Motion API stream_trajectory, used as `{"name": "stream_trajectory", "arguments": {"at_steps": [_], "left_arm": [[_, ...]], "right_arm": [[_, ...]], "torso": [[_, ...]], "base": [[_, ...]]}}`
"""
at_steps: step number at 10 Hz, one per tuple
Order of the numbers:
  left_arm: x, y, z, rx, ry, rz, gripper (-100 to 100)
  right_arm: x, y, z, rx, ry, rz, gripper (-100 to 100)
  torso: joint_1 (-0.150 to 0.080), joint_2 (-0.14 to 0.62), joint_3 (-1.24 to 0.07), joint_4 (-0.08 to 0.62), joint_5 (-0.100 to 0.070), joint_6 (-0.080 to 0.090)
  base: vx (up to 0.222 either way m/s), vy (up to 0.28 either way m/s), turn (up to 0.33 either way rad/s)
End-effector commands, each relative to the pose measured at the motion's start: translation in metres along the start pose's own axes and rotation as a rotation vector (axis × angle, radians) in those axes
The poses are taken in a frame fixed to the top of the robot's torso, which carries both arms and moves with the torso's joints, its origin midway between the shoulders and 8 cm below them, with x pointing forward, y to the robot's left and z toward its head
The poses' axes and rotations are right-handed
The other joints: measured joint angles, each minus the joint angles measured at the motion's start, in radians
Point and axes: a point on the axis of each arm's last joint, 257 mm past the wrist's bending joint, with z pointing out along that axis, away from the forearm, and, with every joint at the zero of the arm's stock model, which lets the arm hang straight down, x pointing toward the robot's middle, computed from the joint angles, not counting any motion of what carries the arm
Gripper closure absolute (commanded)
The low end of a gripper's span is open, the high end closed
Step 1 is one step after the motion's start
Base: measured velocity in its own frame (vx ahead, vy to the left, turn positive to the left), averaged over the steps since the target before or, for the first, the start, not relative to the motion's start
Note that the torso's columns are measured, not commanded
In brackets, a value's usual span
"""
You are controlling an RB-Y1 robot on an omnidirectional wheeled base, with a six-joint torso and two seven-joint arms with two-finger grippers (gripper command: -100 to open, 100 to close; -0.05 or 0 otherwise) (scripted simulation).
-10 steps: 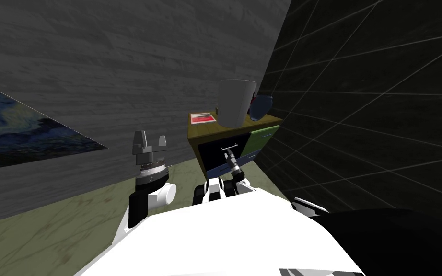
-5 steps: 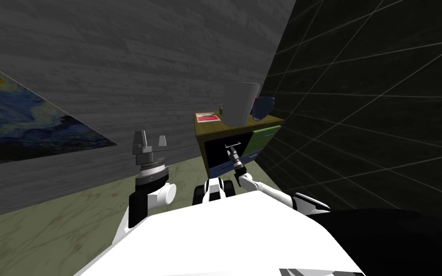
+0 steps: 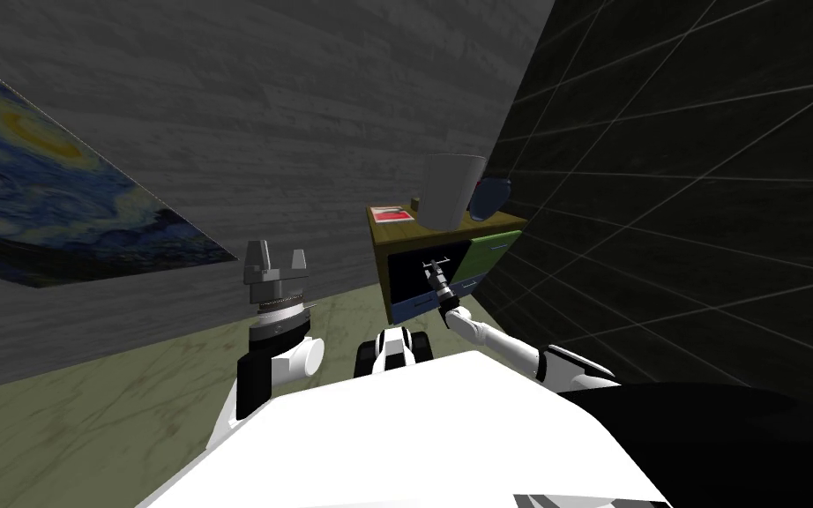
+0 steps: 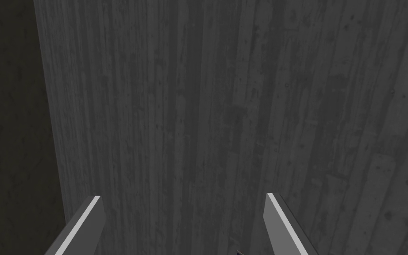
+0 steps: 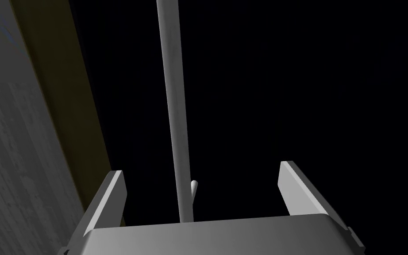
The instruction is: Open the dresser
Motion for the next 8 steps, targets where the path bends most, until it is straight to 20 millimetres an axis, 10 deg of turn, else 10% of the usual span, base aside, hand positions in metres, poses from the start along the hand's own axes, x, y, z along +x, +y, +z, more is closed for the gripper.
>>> {"name": "stream_trajectory", "arguments": {"at_steps": [1, 2, 8], "left_arm": [[0.0, 0.0, 0.0, 0.0, 0.0, 0.0, 0], [0.0, 0.0, 0.0, 0.0, 0.0, 0.0, 0], [0.0, 0.0, 0.0, 0.0, 0.0, 0.0, 0]], "right_arm": [[0.01, -0.002, 0.006, 0.001, 0.007, 0.001, -100], [-0.012, 0.002, -0.004, -0.001, -0.008, 0.009, 100], [-0.067, 0.003, -0.033, -0.002, -0.034, 0.014, 100]], "torso": [[0.0, 0.0, 0.0, 0.0, 0.0, 0.0], [0.0, 0.0, 0.0, 0.0, 0.0, 0.0], [0.004, 0.004, 0.002, 0.001, 0.001, 0.0]], "base": [[-0.018, 0.023, 0.008], [0.038, -0.058, -0.094], [0.06, -0.071, -0.038]]}}
